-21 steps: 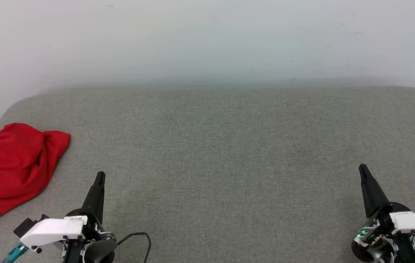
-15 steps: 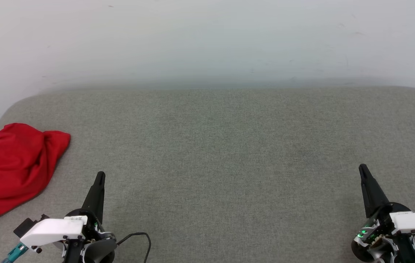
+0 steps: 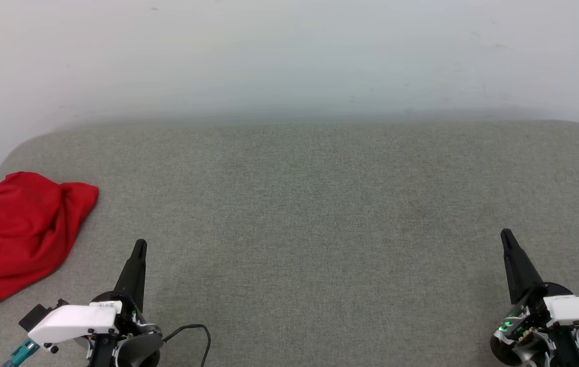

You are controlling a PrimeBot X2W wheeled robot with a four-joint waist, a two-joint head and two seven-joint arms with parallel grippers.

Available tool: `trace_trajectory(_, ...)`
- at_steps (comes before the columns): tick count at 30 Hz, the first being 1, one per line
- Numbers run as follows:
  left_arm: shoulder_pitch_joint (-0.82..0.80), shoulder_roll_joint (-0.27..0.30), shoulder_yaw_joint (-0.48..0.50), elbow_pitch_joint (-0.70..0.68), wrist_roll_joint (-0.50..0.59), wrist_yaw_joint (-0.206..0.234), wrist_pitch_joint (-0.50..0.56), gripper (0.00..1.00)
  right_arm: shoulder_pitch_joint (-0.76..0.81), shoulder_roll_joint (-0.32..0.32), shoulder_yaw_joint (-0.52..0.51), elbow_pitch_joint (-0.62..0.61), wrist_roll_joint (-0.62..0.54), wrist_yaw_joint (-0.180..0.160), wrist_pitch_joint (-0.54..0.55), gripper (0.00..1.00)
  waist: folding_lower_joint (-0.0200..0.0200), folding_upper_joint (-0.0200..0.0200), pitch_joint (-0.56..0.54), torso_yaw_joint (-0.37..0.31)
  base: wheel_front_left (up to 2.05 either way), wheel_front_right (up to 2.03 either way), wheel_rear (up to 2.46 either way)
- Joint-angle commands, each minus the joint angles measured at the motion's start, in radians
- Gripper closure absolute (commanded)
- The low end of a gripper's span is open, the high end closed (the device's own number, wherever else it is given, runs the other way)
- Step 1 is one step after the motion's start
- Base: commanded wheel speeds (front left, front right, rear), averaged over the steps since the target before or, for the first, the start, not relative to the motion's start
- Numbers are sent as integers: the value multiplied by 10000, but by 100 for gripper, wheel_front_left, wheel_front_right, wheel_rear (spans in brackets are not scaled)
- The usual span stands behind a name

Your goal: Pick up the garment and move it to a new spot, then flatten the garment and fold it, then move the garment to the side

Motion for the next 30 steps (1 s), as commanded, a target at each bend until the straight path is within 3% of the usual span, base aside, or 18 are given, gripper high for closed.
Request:
trace_trajectory(1,-61,-26,24,-14,2,-27,23,100,-133,32,2,12,-47,-3,3,100,0,0,0,0,0,0,0)
trace_trajectory(4,-61,-26,24,-15,2,-25,23,100,-133,32,2,12,-47,-3,2,100,0,0,0,0,0,0,0)
trace_trajectory(5,0,0,-2,-3,2,0,-1,0,0,0,1,-3,0,0,-2,0,0,0,0,0,0,0,0)
trace_trajectory(21,131,-5,-882,-559,427,3,-720,0,471,-3,418,-646,-294,0,-697,0,0,0,8,10,0,0,0)
trace_trajectory(30,208,-3,-893,-948,2000,3,-1113,0,623,-68,413,-986,-1387,0,-1109,0,0,0,5,26,0,0,0)
